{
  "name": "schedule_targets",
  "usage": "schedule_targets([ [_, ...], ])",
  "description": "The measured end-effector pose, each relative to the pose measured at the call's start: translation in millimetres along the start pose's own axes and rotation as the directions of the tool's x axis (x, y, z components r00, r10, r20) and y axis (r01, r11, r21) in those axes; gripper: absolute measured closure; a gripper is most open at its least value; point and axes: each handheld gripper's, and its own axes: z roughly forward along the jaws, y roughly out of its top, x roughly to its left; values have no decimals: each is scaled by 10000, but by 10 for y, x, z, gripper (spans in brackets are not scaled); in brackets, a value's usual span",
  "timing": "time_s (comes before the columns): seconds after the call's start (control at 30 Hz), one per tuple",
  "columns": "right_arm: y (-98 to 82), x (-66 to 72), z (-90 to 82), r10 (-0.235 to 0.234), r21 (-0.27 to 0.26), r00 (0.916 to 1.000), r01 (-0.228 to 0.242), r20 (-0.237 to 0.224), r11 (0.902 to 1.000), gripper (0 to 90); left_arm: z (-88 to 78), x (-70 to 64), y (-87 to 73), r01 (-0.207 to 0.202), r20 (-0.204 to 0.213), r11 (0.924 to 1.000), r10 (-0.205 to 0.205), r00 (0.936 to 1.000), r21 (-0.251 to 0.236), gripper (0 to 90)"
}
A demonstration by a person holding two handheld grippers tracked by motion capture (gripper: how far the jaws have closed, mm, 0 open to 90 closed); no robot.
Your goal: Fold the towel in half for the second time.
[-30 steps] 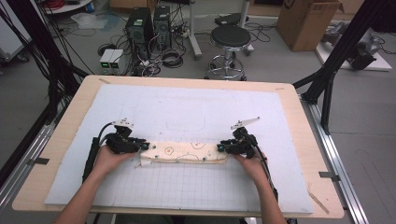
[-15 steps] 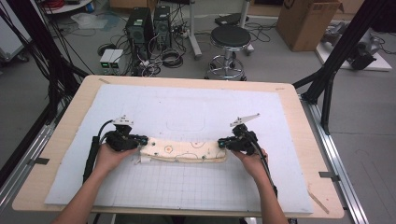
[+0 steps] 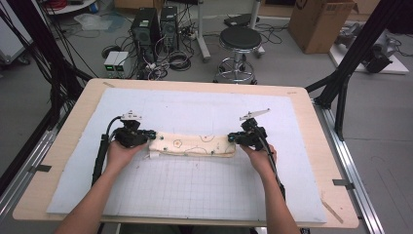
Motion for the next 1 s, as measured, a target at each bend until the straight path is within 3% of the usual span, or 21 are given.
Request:
schedule_targets([
  [0.17, -34, -47, 84, 192, 233, 9998, -193, 63, 9995, 809, 106, 12, -26, 192, -187, 9998, -193, 9996, -95, 803],
  [0.23, -42, -64, 101, 330, 138, 9994, -332, 141, 9994, 701, 118, 23, -34, 364, -217, 9993, -366, 9991, -75, 767],
  [0.43, -49, -101, 37, 617, -244, 9981, -616, 17, 9978, 638, 39, 20, -3, 511, -53, 9967, -515, 9987, -627, 671],
  [0.67, -22, -33, -27, 475, -521, 9989, -474, 18, 9975, 596, -27, 10, -5, 38, 56, 9994, -36, 10000, -350, 616],
  [0.9, 0, 25, -94, 518, -804, 9985, -530, -165, 9954, 499, -103, -41, 25, -34, 363, 9980, 57, 9993, -634, 603],
  [1.0, 5, 43, -112, 439, -883, 9990, -439, -17, 9951, 455, -134, -43, 31, -85, 430, 9975, 115, 9990, -699, 588],
])
